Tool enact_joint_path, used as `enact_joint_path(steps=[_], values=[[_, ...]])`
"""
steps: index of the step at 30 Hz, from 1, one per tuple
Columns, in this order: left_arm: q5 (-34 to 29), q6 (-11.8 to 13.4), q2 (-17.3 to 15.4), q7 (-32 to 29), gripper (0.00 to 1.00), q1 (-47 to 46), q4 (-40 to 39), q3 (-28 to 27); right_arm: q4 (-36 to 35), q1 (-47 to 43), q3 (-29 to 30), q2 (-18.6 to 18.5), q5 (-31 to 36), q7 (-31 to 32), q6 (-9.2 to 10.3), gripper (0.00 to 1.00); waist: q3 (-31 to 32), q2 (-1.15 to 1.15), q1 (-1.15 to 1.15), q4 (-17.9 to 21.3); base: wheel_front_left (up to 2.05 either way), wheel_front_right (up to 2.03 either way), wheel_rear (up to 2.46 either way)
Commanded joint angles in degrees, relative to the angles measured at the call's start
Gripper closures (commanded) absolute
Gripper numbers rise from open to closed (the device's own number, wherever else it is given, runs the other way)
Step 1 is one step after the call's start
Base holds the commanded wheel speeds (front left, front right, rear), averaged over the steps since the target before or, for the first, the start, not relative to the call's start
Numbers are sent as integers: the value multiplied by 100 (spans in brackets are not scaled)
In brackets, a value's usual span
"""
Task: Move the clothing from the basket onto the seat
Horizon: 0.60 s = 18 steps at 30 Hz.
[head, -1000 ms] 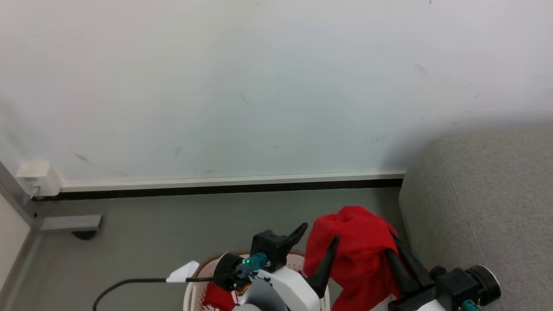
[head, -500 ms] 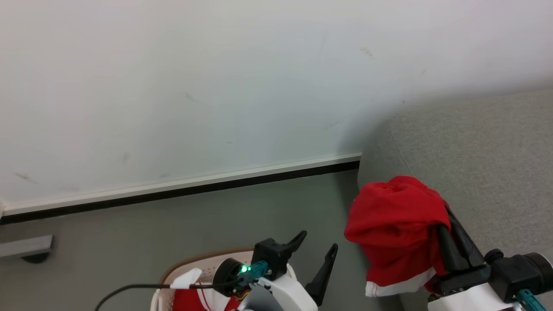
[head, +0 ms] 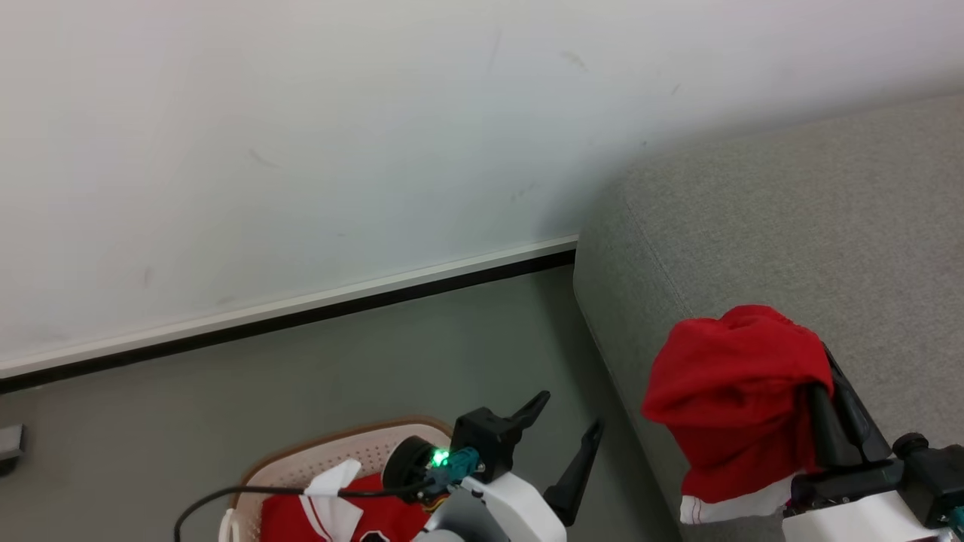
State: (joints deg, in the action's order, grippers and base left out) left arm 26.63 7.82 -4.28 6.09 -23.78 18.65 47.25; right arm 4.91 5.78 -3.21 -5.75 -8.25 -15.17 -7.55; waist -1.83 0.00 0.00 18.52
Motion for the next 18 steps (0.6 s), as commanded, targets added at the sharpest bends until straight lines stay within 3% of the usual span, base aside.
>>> enact_joint_path(steps=[1, 6, 11, 18], values=[[5, -9, -6, 5, 0, -97, -37, 21, -36, -3, 76, -40, -10, 3, 12, 100, -69, 0, 0, -3, 0, 0, 0], [-120, -43, -21, -84, 0, -325, -232, 100, -51, 326, 354, 30, -23, 3, 12, 100, -492, 0, 0, -138, 0, 0, 0], [-342, -143, -83, -265, 0, -847, -492, 188, 80, 1073, 788, -57, -13, 3, 12, 100, -1297, 0, 0, -400, 0, 0, 0], [-598, -392, -71, -465, 0, -1676, -709, 318, 856, 2483, 1473, -695, 96, 4, 12, 100, -2259, 0, 0, -882, 0, 0, 0]])
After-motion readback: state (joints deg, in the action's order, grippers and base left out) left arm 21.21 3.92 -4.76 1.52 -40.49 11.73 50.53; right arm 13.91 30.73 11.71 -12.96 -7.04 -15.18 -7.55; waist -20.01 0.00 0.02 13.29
